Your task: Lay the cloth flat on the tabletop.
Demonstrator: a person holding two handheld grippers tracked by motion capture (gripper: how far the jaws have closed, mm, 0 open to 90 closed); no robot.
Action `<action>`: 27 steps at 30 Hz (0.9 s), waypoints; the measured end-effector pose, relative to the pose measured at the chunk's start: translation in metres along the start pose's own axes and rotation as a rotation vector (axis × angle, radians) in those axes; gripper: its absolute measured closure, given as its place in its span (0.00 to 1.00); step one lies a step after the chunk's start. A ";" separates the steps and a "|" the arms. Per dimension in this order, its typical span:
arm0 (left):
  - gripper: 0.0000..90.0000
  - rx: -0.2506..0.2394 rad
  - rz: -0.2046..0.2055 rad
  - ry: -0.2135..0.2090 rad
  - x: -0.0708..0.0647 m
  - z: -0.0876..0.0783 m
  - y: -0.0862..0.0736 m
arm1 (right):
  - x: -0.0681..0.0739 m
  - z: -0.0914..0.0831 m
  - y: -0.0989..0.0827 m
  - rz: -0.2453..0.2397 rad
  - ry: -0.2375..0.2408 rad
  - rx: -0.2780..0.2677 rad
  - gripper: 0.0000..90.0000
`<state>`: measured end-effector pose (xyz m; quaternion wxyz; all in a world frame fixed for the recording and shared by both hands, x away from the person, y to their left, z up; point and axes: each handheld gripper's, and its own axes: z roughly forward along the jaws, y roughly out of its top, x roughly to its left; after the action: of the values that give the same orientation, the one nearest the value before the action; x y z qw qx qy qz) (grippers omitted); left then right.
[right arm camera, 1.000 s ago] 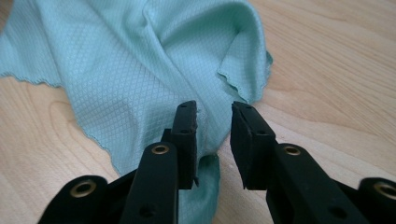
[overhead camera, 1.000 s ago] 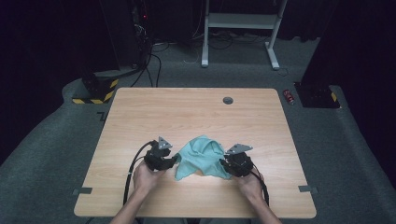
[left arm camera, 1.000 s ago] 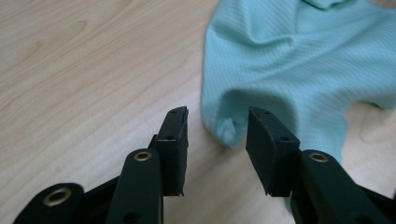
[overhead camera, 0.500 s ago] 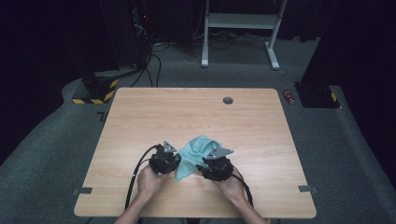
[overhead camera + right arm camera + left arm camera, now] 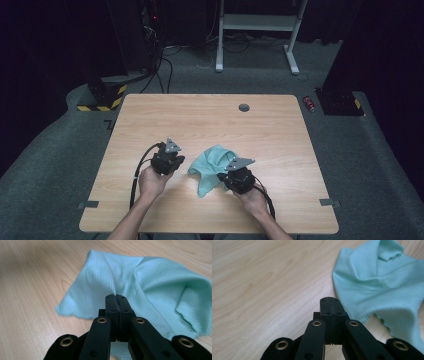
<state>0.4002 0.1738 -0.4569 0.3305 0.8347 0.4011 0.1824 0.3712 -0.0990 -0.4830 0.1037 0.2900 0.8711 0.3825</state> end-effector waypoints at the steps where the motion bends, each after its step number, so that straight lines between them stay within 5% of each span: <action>1: 1.00 -0.008 -0.002 -0.026 -0.002 0.000 0.000 | -0.001 -0.002 0.000 0.012 0.006 -0.004 0.99; 6: 0.84 0.001 0.039 -0.081 -0.025 0.006 -0.011 | -0.005 -0.002 0.001 0.043 -0.007 -0.007 0.99; 9: 0.71 0.016 -0.017 -0.115 -0.031 0.008 -0.021 | -0.007 0.002 0.002 0.045 -0.021 0.011 0.99; 14: 0.65 0.039 -0.044 -0.083 -0.041 0.011 -0.029 | -0.009 0.012 -0.004 0.039 -0.043 0.092 0.87; 17: 0.59 0.050 -0.066 -0.099 -0.049 0.013 -0.028 | -0.014 0.004 -0.009 0.071 -0.017 0.038 0.80; 20: 0.56 0.054 -0.050 -0.120 -0.059 0.017 -0.025 | -0.021 -0.011 -0.015 0.101 -0.043 -0.016 0.78; 27: 0.55 0.103 -0.022 -0.058 -0.072 0.042 -0.019 | -0.047 -0.028 -0.028 0.197 -0.151 -0.035 0.70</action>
<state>0.3698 0.1089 -0.5034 0.3007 0.8510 0.4094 0.1335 0.3864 -0.1588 -0.4857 0.1361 0.4002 0.8215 0.3828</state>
